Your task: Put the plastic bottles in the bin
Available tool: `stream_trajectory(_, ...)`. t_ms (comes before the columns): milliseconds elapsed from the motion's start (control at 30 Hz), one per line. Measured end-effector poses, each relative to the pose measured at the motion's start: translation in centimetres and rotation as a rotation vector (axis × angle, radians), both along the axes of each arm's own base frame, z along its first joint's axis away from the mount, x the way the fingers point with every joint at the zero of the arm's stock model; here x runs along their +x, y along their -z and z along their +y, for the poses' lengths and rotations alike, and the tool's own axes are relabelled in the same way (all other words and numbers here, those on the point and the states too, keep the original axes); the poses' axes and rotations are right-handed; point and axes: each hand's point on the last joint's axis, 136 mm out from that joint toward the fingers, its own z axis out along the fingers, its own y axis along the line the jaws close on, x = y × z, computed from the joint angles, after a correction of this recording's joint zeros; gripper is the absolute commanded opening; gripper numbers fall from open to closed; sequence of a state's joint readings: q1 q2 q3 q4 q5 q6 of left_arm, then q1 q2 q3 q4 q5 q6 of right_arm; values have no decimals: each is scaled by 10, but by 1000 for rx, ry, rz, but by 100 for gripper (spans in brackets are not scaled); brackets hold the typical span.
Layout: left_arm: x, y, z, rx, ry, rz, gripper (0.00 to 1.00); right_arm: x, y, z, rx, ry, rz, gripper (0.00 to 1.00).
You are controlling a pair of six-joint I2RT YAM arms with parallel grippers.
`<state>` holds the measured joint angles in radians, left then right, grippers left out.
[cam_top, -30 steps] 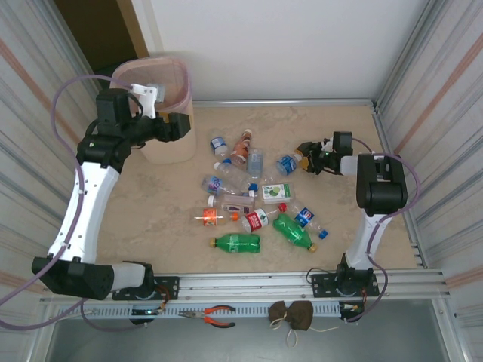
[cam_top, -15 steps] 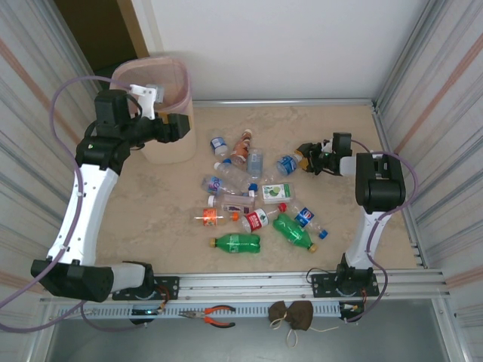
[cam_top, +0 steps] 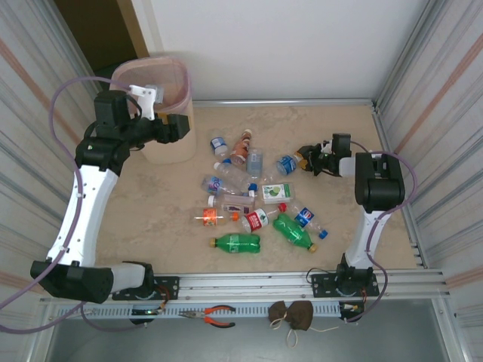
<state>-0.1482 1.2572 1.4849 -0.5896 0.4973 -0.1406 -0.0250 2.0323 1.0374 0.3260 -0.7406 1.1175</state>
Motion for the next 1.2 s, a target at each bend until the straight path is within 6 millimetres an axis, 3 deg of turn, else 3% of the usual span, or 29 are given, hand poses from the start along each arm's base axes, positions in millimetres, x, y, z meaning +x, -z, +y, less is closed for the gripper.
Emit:
stream_trajectory(100, -2, -1, 0, -2, 1, -12, 77, -2, -8, -5, -9, 14, -12, 24)
stream_trajectory(200, -6, -3, -3, -7, 14, -27, 77, -3, -29, -13, -21, 35, -50, 24)
stream_trajectory(433, -16, -16, -26, -26, 104, -90, 77, -9, -111, -28, -117, 44, -243, 22)
stream_trajectory(667, -39, -23, -74, -9, 295, -162, 79, -38, -184, -22, -253, -25, -422, 19)
stream_trajectory(867, -50, -14, -119, -15, 473, -176, 80, -77, -253, 7, -360, -145, -657, 15)
stream_trajectory(1033, -64, -6, -151, -39, 621, -175, 81, -123, -302, 42, -411, -282, -895, 9)
stream_trajectory(1100, -72, -9, -161, -58, 676, -191, 83, -140, -319, 53, -418, -334, -982, 9)
stream_trajectory(1200, -87, -17, -173, -86, 757, -235, 85, -166, -342, 68, -436, -415, -1116, 0)
